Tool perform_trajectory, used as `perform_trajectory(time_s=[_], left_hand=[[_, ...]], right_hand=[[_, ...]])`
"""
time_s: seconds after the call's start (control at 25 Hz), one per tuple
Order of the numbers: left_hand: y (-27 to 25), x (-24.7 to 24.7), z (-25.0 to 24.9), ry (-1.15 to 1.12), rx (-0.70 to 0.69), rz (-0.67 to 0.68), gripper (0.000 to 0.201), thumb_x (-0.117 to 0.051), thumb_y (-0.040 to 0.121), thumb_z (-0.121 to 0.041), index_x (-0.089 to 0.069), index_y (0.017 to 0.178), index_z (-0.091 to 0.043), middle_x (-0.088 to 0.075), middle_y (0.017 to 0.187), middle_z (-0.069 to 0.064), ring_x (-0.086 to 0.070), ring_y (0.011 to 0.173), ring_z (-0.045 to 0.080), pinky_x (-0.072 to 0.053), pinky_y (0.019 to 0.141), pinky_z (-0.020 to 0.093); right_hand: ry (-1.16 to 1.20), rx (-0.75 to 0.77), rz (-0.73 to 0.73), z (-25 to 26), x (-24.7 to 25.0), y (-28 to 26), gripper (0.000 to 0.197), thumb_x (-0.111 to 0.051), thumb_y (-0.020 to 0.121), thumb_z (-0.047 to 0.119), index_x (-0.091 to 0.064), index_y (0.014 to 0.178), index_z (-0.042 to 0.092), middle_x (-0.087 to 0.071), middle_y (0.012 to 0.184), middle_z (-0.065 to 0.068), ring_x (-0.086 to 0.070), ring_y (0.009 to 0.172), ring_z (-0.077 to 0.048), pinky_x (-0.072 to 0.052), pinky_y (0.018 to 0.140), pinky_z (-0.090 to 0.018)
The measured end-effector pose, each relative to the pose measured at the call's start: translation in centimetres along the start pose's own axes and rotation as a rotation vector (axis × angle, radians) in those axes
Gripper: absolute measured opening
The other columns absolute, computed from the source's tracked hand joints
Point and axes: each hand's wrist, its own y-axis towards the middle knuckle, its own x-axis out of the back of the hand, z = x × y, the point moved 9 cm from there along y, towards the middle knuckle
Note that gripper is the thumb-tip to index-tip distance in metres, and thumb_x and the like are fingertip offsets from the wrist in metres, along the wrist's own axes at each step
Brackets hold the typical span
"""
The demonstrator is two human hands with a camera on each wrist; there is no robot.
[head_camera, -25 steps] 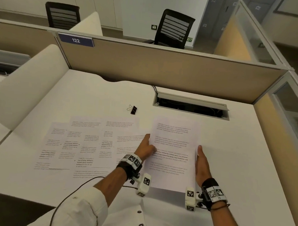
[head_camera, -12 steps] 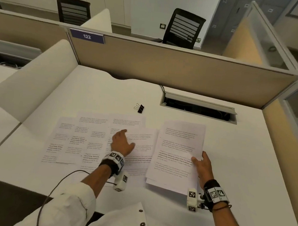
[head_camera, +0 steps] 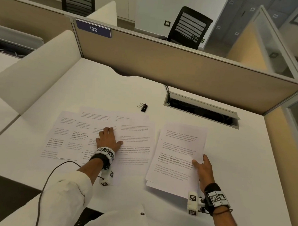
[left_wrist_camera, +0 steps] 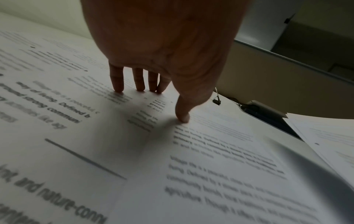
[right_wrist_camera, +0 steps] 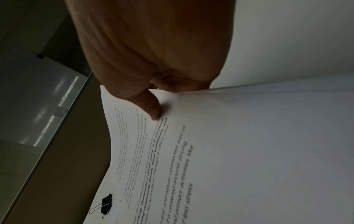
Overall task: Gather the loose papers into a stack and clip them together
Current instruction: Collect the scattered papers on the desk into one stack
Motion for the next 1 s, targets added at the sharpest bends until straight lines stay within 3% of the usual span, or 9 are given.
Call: perform_trajectory(time_s=[0.12,0.2,0.32,0.44,0.6,0.72,0.84,0.92,1.0], left_hand=[[0.5,0.9,0.5,-0.056,0.008,-0.096,0.068,-0.061,0.095,-0.04,-0.037,0.152,-0.013,-0.04,0.153,0.012,-0.042,0.135,0.037,-0.043,0.106,0.055],[0.5,0.6,1.0,-0.077,0.026,-0.1,0.08,-0.058,0.094,-0.051,-0.031,0.156,-0.009,-0.037,0.155,0.015,-0.04,0.138,0.037,-0.041,0.107,0.054],[0.1,-0.4,0.9,-0.048,0.023,-0.076,0.103,-0.062,0.084,-0.067,-0.026,0.157,-0.005,-0.029,0.161,0.015,-0.033,0.145,0.036,-0.037,0.111,0.052],[-0.1,-0.6,0.5,-0.036,0.042,-0.099,0.098,-0.067,0.085,-0.06,-0.031,0.155,-0.003,-0.03,0.162,0.016,-0.034,0.145,0.036,-0.038,0.111,0.054],[-0.2,0.2,-0.1,-0.061,0.052,-0.132,0.08,-0.077,0.081,-0.046,-0.048,0.142,-0.003,-0.039,0.155,0.015,-0.044,0.136,0.036,-0.042,0.105,0.053],[-0.3,0.7,-0.4,-0.138,0.066,-0.136,0.066,-0.078,0.081,-0.031,-0.05,0.133,-0.003,-0.052,0.139,0.017,-0.053,0.124,0.037,-0.046,0.098,0.05],[-0.3,0.9,-0.2,-0.435,0.093,-0.108,0.049,-0.068,0.088,-0.016,-0.044,0.131,-0.012,-0.065,0.119,0.019,-0.066,0.102,0.04,-0.054,0.086,0.045],[-0.5,1.7,-0.2,-0.561,0.077,-0.105,0.043,-0.065,0.089,-0.016,-0.042,0.124,-0.022,-0.071,0.102,0.016,-0.068,0.081,0.035,-0.059,0.074,0.042],[-0.7,3.0,-0.6,-0.639,0.015,-0.122,0.041,-0.068,0.087,-0.017,-0.045,0.12,-0.026,-0.074,0.096,0.012,-0.068,0.073,0.03,-0.057,0.067,0.036]], right_hand=[[0.004,-0.014,-0.007,-0.2,-0.5,0.1,0.038,-0.059,0.1,0.002,-0.053,0.135,0.016,-0.068,0.124,-0.008,-0.069,0.101,-0.024,-0.058,0.087,-0.042],[0.009,-0.021,-0.014,-0.1,-0.8,0.0,0.038,-0.059,0.1,0.003,-0.053,0.135,0.017,-0.068,0.123,-0.008,-0.07,0.101,-0.025,-0.058,0.082,-0.039],[0.023,-0.03,-0.032,-0.1,-1.3,0.2,0.039,-0.06,0.1,0.004,-0.053,0.136,0.018,-0.068,0.125,-0.009,-0.069,0.107,-0.031,-0.058,0.091,-0.048],[0.027,-0.039,-0.042,-0.1,-2.0,0.4,0.038,-0.06,0.1,0.004,-0.053,0.134,0.019,-0.068,0.126,-0.01,-0.069,0.109,-0.032,-0.056,0.097,-0.053],[0.042,-0.042,-0.056,0.1,-2.4,0.5,0.036,-0.06,0.1,0.004,-0.054,0.131,0.02,-0.069,0.126,-0.009,-0.07,0.108,-0.032,-0.057,0.095,-0.051],[0.041,-0.041,-0.061,-0.1,-2.4,0.4,0.036,-0.06,0.1,0.005,-0.054,0.132,0.021,-0.069,0.127,-0.01,-0.07,0.106,-0.031,-0.058,0.092,-0.048],[0.041,-0.03,-0.056,-0.3,-2.1,0.4,0.039,-0.059,0.101,0.005,-0.054,0.137,0.019,-0.068,0.128,-0.009,-0.07,0.105,-0.027,-0.058,0.09,-0.044],[0.032,-0.021,-0.048,-0.4,-1.8,0.5,0.044,-0.058,0.101,0.004,-0.053,0.143,0.019,-0.068,0.128,-0.009,-0.069,0.103,-0.023,-0.056,0.09,-0.041],[0.025,-0.021,-0.05,-0.4,-1.5,0.5,0.047,-0.057,0.102,0.004,-0.052,0.145,0.02,-0.067,0.126,-0.008,-0.068,0.101,-0.021,-0.056,0.087,-0.038]])
